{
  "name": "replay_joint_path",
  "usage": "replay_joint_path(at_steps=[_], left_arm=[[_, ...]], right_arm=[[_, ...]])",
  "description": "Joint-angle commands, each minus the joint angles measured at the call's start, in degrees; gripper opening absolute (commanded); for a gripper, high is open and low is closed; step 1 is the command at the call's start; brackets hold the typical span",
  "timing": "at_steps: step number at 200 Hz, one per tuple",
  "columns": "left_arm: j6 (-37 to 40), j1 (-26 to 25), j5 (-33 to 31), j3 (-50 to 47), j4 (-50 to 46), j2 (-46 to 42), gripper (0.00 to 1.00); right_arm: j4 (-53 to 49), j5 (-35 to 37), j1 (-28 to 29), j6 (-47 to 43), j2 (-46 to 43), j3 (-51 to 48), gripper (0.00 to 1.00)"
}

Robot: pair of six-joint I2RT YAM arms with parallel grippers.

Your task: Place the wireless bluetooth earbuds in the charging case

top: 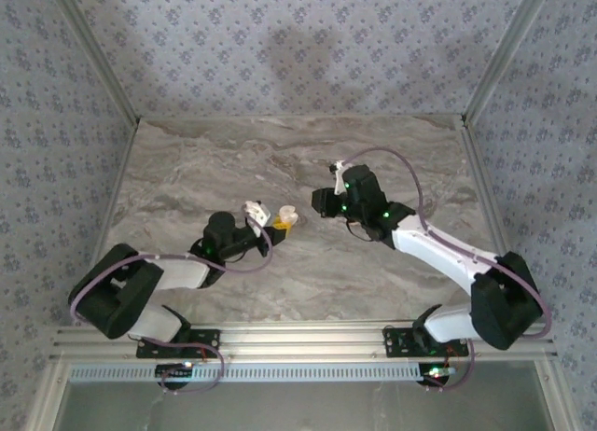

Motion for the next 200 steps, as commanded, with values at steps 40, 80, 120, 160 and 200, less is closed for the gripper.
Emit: replay_joint_path(at_steps=[40, 80, 120, 160, 200], left_arm=[[2.7, -3.3, 1.1, 5.1, 12.8, 4.9, 0.05], [3.1, -3.8, 0.3, 5.6, 12.5, 4.9, 0.05], [3.4, -4.1, -0.6, 5.8, 11.1, 3.6, 0.05], [3.8, -4.1, -0.4, 6.0, 10.5, 2.3, 0.05], [3.8, -4.2, -0.2, 6.2, 10.0, 1.2, 0.05]], right_arm=[[13.1, 6.6, 4.6, 4.3, -8.7, -7.8, 0.21], [14.2, 8.0, 6.6, 4.1, -8.3, -8.0, 0.21], [12.8, 8.7, 7.1, 3.5, -8.2, -7.7, 0.21], [10.3, 10.9, 8.2, 1.9, -8.0, -7.1, 0.21], [10.1, 10.9, 8.3, 1.2, -6.5, -6.2, 0.20]])
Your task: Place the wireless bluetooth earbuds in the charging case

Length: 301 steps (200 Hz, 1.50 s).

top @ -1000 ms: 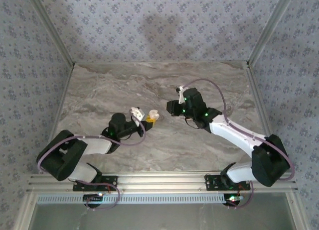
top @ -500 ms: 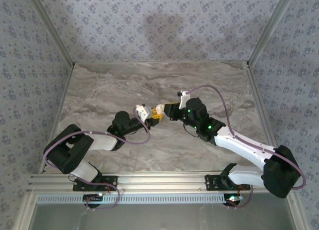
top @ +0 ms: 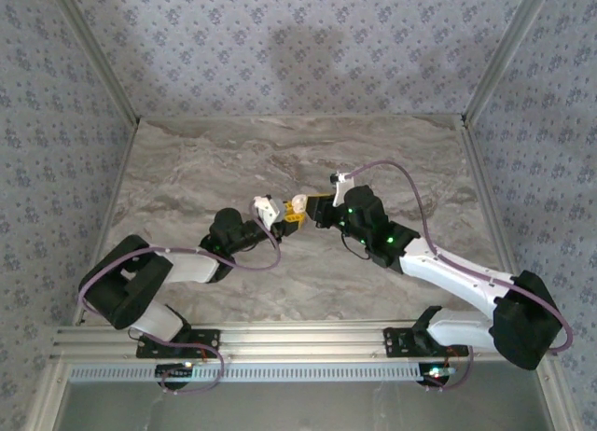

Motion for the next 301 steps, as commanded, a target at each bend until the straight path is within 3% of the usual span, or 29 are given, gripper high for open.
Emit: replay_joint_path(at_steps=[1, 156, 231, 259, 301], left_arm=[[1.2, -0.3, 0.2, 1.6, 1.0, -2.1, 0.05], [4.1, -0.4, -1.7, 2.2, -3.3, -4.8, 0.05], [5.1, -0.4, -1.6, 1.8, -5.9, -5.6, 0.07], [5.5, -0.4, -1.8, 1.4, -6.7, -6.3, 0.07], [6.1, -0.3, -2.6, 0.4, -9.1, -8.3, 0.07]], right_arm=[[-1.1, 1.6, 0.4, -1.5, 1.1, 1.4, 0.20], [-8.3, -0.3, 2.6, -5.1, 3.5, 5.1, 0.20], [-4.6, -5.4, -0.2, -3.4, 0.2, 5.2, 0.53], [-2.8, -9.8, -2.1, -3.2, -1.8, 5.0, 0.58], [-6.0, -14.6, -4.8, -2.6, -2.6, 6.6, 0.57]])
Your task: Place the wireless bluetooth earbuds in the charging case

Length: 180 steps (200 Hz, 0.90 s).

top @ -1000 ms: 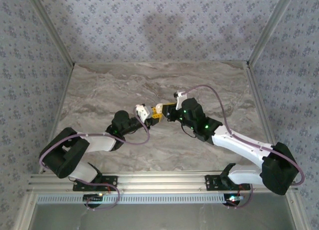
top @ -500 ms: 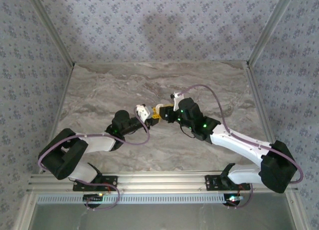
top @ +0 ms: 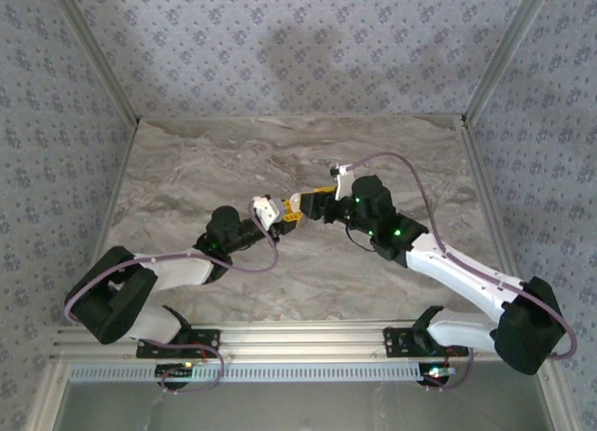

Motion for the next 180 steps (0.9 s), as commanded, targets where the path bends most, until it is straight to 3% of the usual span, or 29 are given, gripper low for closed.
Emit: replay_joint_path(at_steps=[1, 28, 65, 126, 180], left_arm=[[1.1, -0.3, -1.2, -0.2, -0.9, -2.5, 0.07], [0.9, 0.2, -3.3, -1.3, -4.7, -5.8, 0.07], [-4.1, 3.7, -7.3, -1.1, -18.2, -12.8, 0.07], [-14.6, 15.2, -15.5, -4.5, -38.6, -29.9, 0.09], [-17.6, 20.8, -18.1, -6.8, -44.9, -36.4, 0.10]], right_arm=[[-2.0, -4.2, -1.4, 0.7, -0.8, 2.6, 0.57], [-9.4, -4.2, -2.9, -0.6, 1.0, 6.0, 0.55], [-24.2, -2.8, -3.2, -1.9, 9.2, 15.0, 0.52], [-40.2, -2.8, -1.5, -3.2, 30.7, 32.8, 0.49], [-52.9, -2.4, 1.1, -8.9, 52.2, 53.7, 0.48]])
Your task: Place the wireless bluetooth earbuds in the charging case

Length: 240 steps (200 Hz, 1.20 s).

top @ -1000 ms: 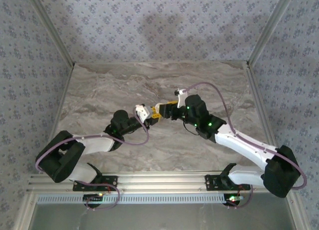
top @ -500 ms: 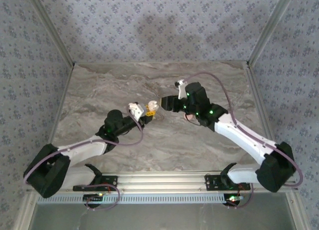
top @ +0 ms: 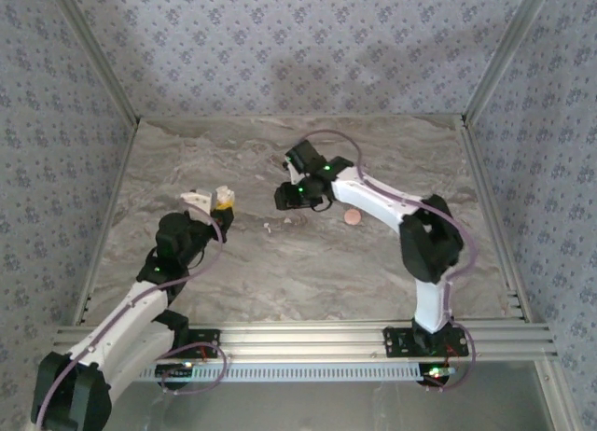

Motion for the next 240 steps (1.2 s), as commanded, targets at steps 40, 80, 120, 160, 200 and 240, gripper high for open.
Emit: replay_joint_path(at_steps=[40, 80, 120, 160, 200, 240], left_arm=[[-2.4, 2.7, -1.9, -0.6, -5.6, -1.4, 0.10], [-2.1, 3.2, -1.8, -0.4, -5.4, -1.3, 0.09], [-1.7, 3.2, -1.6, -0.4, -5.0, -1.3, 0.09], [-1.8, 3.3, -1.3, -0.4, -4.6, -1.0, 0.09], [-1.7, 3.3, -1.1, -0.4, -4.5, -1.0, 0.09], [-1.7, 3.3, -1.0, -0.5, -4.7, -1.1, 0.09]], right_arm=[[-18.3, 0.3, 2.9, -6.5, 18.9, 22.2, 0.47], [-17.2, -2.2, 3.6, -6.0, 22.7, 25.2, 0.44], [-15.7, -5.5, 3.8, -5.6, 25.1, 25.5, 0.41], [-14.2, -6.5, 3.9, -5.3, 26.5, 25.5, 0.38], [-14.0, -6.1, 4.2, -5.1, 26.9, 25.5, 0.36], [-14.1, -5.8, 4.6, -4.7, 27.2, 25.5, 0.33]])
